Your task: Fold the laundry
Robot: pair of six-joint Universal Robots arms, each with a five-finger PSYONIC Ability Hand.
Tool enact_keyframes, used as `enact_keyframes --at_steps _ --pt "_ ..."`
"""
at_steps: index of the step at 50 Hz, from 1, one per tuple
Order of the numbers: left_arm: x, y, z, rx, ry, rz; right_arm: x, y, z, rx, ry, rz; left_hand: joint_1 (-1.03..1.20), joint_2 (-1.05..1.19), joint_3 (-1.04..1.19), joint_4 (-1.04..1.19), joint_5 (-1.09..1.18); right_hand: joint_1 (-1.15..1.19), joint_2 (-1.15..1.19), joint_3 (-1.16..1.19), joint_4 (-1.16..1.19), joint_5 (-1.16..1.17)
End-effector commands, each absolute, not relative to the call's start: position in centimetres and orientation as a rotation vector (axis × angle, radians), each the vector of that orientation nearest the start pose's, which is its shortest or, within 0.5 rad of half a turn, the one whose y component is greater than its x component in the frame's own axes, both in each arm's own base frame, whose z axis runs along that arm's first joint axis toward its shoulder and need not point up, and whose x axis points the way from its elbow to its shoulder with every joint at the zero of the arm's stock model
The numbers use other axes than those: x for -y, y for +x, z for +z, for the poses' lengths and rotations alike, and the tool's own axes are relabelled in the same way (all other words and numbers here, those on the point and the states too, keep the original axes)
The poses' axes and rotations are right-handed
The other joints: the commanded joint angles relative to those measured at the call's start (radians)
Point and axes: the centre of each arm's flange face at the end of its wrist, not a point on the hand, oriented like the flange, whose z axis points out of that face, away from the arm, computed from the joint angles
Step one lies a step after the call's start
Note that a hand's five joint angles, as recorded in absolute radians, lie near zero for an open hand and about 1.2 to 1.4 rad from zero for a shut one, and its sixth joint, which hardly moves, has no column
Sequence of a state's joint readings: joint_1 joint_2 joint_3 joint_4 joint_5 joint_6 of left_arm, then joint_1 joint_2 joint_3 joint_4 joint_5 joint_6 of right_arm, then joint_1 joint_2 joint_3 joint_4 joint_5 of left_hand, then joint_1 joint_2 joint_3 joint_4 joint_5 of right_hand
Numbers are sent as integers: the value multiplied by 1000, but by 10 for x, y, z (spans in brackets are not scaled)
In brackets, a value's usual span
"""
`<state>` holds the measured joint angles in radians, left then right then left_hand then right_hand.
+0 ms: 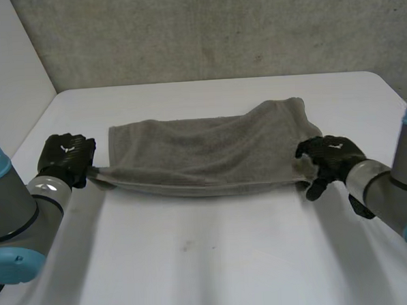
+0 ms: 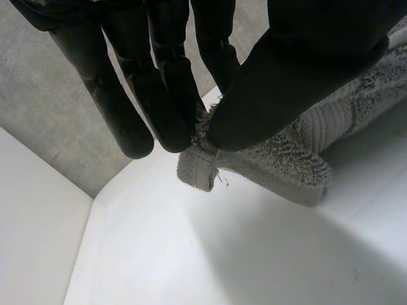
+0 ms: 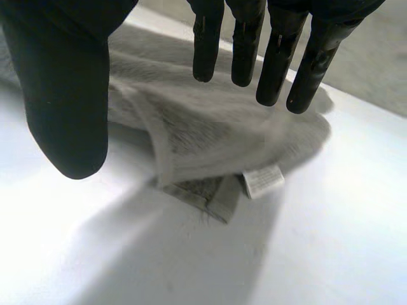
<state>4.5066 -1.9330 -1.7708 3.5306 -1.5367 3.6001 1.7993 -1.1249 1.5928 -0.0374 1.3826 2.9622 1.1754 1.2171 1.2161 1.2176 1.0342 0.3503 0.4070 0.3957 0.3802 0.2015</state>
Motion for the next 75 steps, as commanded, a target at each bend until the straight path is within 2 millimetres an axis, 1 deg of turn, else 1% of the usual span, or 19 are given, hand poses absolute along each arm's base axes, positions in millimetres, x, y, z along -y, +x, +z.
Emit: enact_keyframes --at_steps 1,3,5,6,10,12,13,15,16,18,29,32,34,36,46,61,69,74,75 --pt "309 -199 166 -2176 766 -1931 300 201 150 -2409 -348 -1544 221 179 180 179 188 31 -26 -14 1 5" --pt "311 -198 167 -2171 757 -1933 300 201 151 -2410 -351 -1550 221 179 180 179 188 34 -23 -11 4 8" --pt "317 -189 171 -2156 719 -1935 301 200 152 -2414 -354 -1558 221 179 180 179 188 40 -17 -5 10 14" --pt "317 -189 171 -2156 719 -1935 300 203 150 -2409 -374 -1547 221 179 180 179 188 52 -5 6 22 26" --pt "325 -177 180 -2116 661 -1953 302 203 148 -2424 -408 -1558 221 179 180 179 188 72 16 27 42 47" --pt "327 -174 181 -2103 650 -1959 304 205 147 -2430 -500 -1592 221 179 180 179 188 119 62 74 89 93" --pt "330 -171 183 -2085 631 -1969 304 205 147 -2430 -501 -1592 221 179 180 179 188 119 63 74 89 94" --pt "333 -168 184 -2071 615 -1975 304 208 146 -2435 -634 -1625 221 179 180 179 188 216 159 170 186 190" --pt "336 -164 184 -2057 603 -1983 304 208 146 -2435 -634 -1625 221 179 180 179 188 216 159 171 186 190" --pt "337 -162 184 -2056 592 -1981 304 208 144 -2441 -715 -1643 221 179 180 179 188 237 180 191 207 211" --pt "333 -167 180 -2072 615 -1977 306 210 136 -2451 -747 -1613 221 179 180 179 188 243 186 197 213 217" --pt "332 -167 179 -2074 617 -1977 306 215 135 -2431 -769 -1609 221 179 180 179 188 269 212 224 239 243" --pt "331 -168 179 -2074 621 -1978 308 222 132 -2416 -788 -1603 221 179 180 179 188 333 277 288 303 308" --pt "331 -168 179 -2074 621 -1978 309 223 130 -2419 -789 -1599 221 179 180 179 188 360 303 314 330 334" --pt "330 -168 177 -2080 625 -1976 313 230 118 -2415 -813 -1570 221 179 180 179 188 363 306 318 333 337" --pt "330 -168 176 -2085 630 -1973 322 233 111 -2409 -817 -1575 221 179 180 179 188 509 453 464 480 484" --pt "330 -168 176 -2085 630 -1973 326 234 106 -2411 -820 -1572 221 179 180 179 188 530 474 485 500 504" --pt "330 -168 175 -2086 630 -1971 328 235 107 -2409 -825 -1580 221 179 180 179 188 665 609 620 635 640" --pt "330 -168 175 -2088 631 -1970 328 235 107 -2408 -829 -1583 221 179 180 179 188 744 687 698 714 718"
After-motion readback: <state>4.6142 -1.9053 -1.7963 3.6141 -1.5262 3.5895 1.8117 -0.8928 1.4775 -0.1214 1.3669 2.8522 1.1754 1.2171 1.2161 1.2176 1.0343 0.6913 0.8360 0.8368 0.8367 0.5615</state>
